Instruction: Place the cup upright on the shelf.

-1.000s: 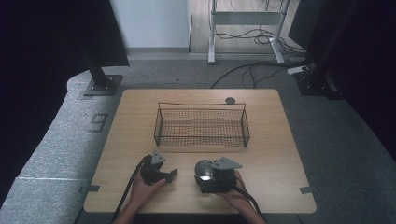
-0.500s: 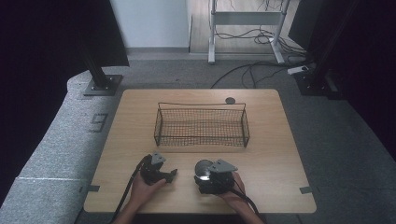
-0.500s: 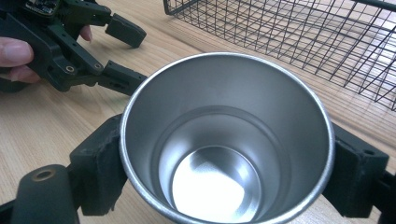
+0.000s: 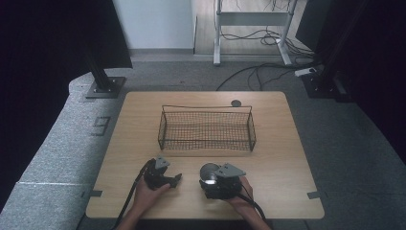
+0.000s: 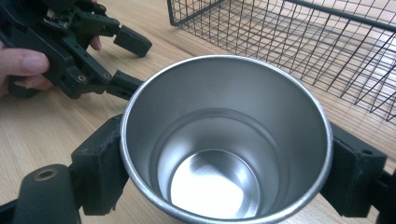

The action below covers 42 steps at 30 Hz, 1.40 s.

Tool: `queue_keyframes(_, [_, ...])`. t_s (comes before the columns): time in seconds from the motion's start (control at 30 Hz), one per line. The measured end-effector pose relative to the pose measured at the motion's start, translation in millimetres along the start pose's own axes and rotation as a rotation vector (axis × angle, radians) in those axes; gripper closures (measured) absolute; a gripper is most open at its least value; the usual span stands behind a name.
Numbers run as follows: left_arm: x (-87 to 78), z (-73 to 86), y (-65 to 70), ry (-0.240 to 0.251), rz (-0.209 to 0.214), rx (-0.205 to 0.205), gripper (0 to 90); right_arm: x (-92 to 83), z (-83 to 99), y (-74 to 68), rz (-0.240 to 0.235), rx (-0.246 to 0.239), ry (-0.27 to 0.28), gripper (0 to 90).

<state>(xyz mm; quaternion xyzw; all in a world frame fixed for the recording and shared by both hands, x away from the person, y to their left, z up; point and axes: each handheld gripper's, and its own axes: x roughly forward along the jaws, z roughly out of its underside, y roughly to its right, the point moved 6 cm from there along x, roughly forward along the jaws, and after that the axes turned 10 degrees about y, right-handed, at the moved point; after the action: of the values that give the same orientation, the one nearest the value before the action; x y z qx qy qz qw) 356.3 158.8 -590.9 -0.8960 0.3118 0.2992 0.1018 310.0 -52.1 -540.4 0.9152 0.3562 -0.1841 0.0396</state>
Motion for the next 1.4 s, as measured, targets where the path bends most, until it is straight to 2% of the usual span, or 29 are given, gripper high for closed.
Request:
queue_keyframes(0.53, [0.0,0.0,0.0,0.0,0.0,0.0,14.1,-9.5,-12.2,0.5,-0.027,-0.01,0.02,15.6])
queue_keyframes(0.9, [-0.1,0.0,0.1,0.0,0.0,0.001,14.2,-20.2,-23.0,9.2,-0.013,0.003,0.056,18.5])
queue_keyframes(0.97, [-0.1,0.0,0.1,0.0,0.0,0.001,14.2,-18.7,-21.9,9.9,-0.003,-0.004,0.051,18.5])
queue_keyframes(1.1, [-0.1,0.0,0.2,0.0,0.0,0.002,14.3,-13.7,-20.6,7.5,-0.021,-0.012,0.046,18.5])
queue_keyframes(1.4, [-0.2,0.0,0.3,0.0,-0.001,0.001,14.3,-18.4,-30.0,12.5,-0.017,0.004,0.068,18.5])
